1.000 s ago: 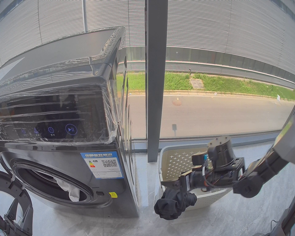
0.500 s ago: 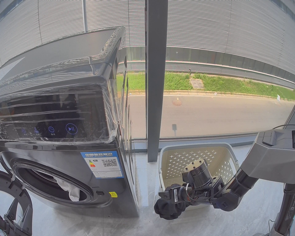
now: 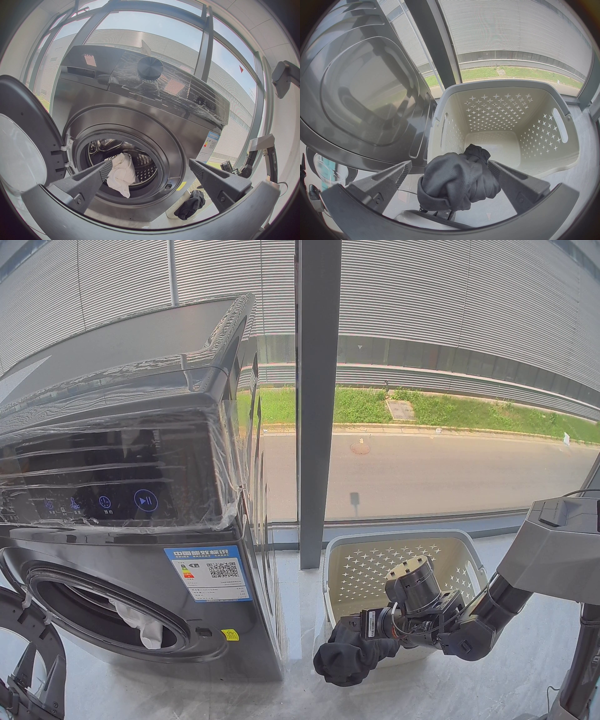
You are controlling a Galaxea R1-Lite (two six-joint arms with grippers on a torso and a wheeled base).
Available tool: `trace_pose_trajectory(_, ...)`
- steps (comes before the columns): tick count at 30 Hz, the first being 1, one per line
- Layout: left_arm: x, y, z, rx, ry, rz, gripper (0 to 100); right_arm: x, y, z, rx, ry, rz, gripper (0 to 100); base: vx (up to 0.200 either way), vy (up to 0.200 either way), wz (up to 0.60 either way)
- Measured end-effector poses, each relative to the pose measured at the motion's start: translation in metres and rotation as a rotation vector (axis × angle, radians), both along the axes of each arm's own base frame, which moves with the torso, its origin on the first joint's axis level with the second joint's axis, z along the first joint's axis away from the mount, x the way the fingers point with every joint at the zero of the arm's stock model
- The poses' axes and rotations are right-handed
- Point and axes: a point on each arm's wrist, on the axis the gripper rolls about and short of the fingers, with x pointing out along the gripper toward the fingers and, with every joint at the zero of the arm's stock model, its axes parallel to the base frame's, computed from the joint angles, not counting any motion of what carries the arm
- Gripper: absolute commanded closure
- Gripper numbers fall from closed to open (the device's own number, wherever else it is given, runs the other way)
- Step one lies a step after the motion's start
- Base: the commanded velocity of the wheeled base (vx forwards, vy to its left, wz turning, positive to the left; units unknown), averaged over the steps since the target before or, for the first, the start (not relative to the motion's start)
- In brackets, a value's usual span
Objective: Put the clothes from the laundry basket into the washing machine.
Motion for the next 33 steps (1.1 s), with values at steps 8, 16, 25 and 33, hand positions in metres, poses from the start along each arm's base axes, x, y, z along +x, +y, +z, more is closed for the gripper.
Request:
trace_pose_trajectory(8,0.0,0.0,0.0,0.0,0.0,0.006,0,0.006,0.003,-0.014,-0.002,0.028,-0.013,0,0.0,0.0,0.0)
trace_pose_trajectory(16,0.0,0.0,0.0,-0.001,0.0,0.012,0,0.006,0.008,-0.031,-0.001,0.075,-0.034,0,0.0,0.0,0.0)
trace_pose_trajectory(25,0.0,0.001,0.0,-0.003,0.0,0.029,0,0.009,0.012,-0.043,-0.002,0.097,-0.041,0,0.0,0.0,0.0)
trace_pose_trajectory(33,0.0,0.001,0.0,-0.004,0.001,0.03,0,0.009,0.014,-0.043,0.01,0.092,-0.039,100,0.0,0.0,0.0)
